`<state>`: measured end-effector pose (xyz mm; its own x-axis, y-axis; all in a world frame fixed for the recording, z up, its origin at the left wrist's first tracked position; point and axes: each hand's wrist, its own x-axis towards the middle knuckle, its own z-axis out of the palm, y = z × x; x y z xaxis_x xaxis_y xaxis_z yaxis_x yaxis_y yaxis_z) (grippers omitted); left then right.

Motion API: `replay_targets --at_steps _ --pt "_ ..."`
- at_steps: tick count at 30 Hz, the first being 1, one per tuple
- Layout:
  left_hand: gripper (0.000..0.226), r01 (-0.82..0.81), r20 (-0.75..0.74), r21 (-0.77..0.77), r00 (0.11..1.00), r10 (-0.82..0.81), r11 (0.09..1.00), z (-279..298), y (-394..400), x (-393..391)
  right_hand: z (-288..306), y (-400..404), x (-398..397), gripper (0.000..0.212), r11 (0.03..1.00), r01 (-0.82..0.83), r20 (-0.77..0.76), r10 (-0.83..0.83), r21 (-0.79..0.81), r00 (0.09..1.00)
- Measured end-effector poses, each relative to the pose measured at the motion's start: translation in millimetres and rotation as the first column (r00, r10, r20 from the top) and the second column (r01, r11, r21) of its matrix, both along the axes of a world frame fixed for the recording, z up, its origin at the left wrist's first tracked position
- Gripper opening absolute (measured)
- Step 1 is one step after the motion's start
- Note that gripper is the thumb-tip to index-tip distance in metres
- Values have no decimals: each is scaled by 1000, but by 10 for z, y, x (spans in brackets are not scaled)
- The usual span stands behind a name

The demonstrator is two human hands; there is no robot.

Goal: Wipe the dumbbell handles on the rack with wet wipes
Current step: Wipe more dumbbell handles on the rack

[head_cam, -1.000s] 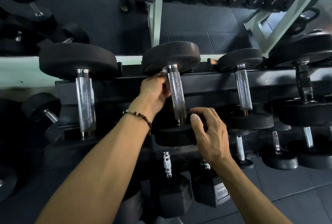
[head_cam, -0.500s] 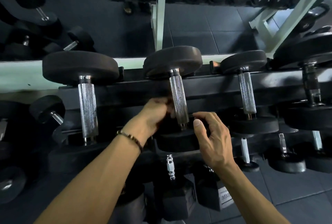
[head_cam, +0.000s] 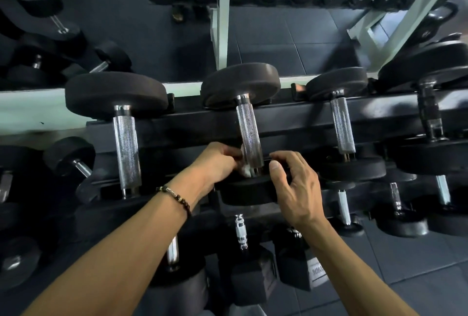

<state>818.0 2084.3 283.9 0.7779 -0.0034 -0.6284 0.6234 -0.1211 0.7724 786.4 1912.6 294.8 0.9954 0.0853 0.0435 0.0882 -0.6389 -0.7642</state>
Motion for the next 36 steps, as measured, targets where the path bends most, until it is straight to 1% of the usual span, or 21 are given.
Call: replay_targets --at_steps 3,4,8,9,11,13,14,15,17,19,20,21,22,24,25,26,27,29,31,33,36 --pt "35 -277 -8 -141 960 279 950 84 -90 79 12 -7 -15 45 1000 6 -1 -6 1 1000" --pt "35 -265 0 -158 963 269 951 103 -92 83 16 -4 -16 46 1000 7 0 -7 1 1000" --pt "33 88 -25 -26 996 -89 996 70 -52 -6 13 15 -16 43 1000 10 5 -9 -16 1000" --pt "33 111 -29 19 993 -111 994 69 -53 0 9 21 -21 43 1000 12 8 -11 -18 1000" --pt "27 -3 -12 28 1000 4 1000 100 -64 55 7 24 -23 44 1000 15 14 -15 -18 1000" --pt "30 -288 -48 -142 958 284 947 185 -71 194 10 11 -19 44 1000 18 12 -18 -6 1000" --pt "34 -378 -71 -204 926 371 903 192 -53 261 9 4 -13 44 1000 18 7 -18 -2 1000" --pt "36 -383 -67 -225 923 378 896 160 -23 300 8 5 -4 44 1000 18 0 -18 -2 1000" --pt "34 -164 -14 -83 986 163 983 93 13 235 4 6 -2 43 1000 21 -6 -21 -5 1000" --pt "34 83 -38 71 996 -80 994 27 -1 74 -1 0 -9 43 1000 24 9 -24 -12 1000" --pt "37 107 -48 71 993 -104 992 -9 -5 35 -4 3 -14 42 1000 23 16 -23 -15 1000" --pt "39 67 -41 29 997 -65 997 -6 -20 35 -6 4 -12 42 1000 22 18 -22 -18 1000" --pt "39 -46 -33 -32 998 45 998 21 -34 87 -6 2 -11 42 1000 19 18 -19 -21 1000" --pt "38 -326 -51 -157 946 321 932 79 -50 312 -3 -9 -3 42 1000 17 18 -17 -16 1000" --pt "39 -421 -76 -211 907 415 882 93 -54 423 0 -11 2 43 1000 17 16 -17 -11 1000" --pt "39 -452 -86 -242 892 445 859 105 -58 472 0 -12 7 44 1000 19 13 -18 -9 1000" --pt "38 -414 -83 -226 910 406 882 94 -57 449 -4 -13 13 44 1000 19 11 -19 -9 1000" --pt "37 -212 -90 -146 976 200 966 74 -53 244 -12 -16 7 43 1000 19 19 -19 -15 1000" --pt "34 -72 -131 -183 990 48 981 99 -52 76 -15 -17 -1 43 1000 15 36 -14 -24 999" --pt "37 -138 -117 -250 987 111 958 97 8 145 -9 -7 -6 44 999 13 31 -12 -30 999" --pt "47 -324 -101 -387 946 309 863 138 52 433 1 -19 -1 45 1000 11 21 -11 -23 1000"
